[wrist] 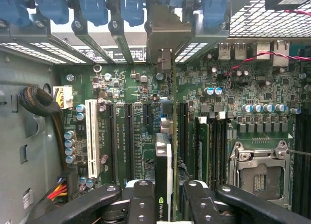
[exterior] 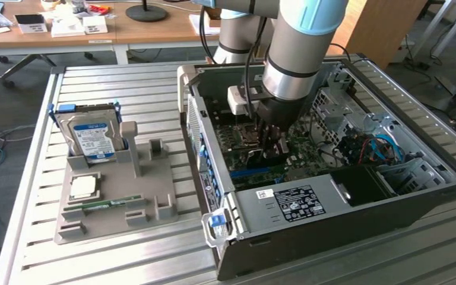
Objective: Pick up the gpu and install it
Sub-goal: 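Insert the gpu into the slot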
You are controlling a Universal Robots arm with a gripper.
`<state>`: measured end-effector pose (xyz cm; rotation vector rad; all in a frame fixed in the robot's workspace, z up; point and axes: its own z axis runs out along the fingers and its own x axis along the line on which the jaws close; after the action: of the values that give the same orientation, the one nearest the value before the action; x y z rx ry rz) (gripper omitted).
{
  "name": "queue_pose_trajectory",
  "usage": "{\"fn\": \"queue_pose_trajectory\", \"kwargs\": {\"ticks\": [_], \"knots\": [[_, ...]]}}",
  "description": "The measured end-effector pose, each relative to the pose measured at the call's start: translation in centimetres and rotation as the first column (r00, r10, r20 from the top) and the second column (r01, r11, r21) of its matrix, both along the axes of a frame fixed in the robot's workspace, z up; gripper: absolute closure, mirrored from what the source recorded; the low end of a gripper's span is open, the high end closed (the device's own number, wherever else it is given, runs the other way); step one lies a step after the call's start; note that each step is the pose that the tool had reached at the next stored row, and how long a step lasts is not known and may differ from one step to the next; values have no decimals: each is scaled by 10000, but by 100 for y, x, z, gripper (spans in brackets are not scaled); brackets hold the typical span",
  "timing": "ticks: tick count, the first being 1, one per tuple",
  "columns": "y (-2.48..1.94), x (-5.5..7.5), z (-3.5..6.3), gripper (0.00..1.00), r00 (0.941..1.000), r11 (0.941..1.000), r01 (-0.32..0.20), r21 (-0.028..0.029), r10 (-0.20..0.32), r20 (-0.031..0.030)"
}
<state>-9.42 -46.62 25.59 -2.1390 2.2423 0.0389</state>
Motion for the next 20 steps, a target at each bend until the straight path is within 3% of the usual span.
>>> {"fn": "queue_pose_trajectory", "kwargs": {"ticks": [11,16,20], "knots": [[-1,-2,-2,73,9998,9998,208,-5,-208,0],[-1,-2,-2,73,9997,9997,243,-96,-243,1],[0,-3,-3,73,9997,9996,250,-100,-250,2]]}}
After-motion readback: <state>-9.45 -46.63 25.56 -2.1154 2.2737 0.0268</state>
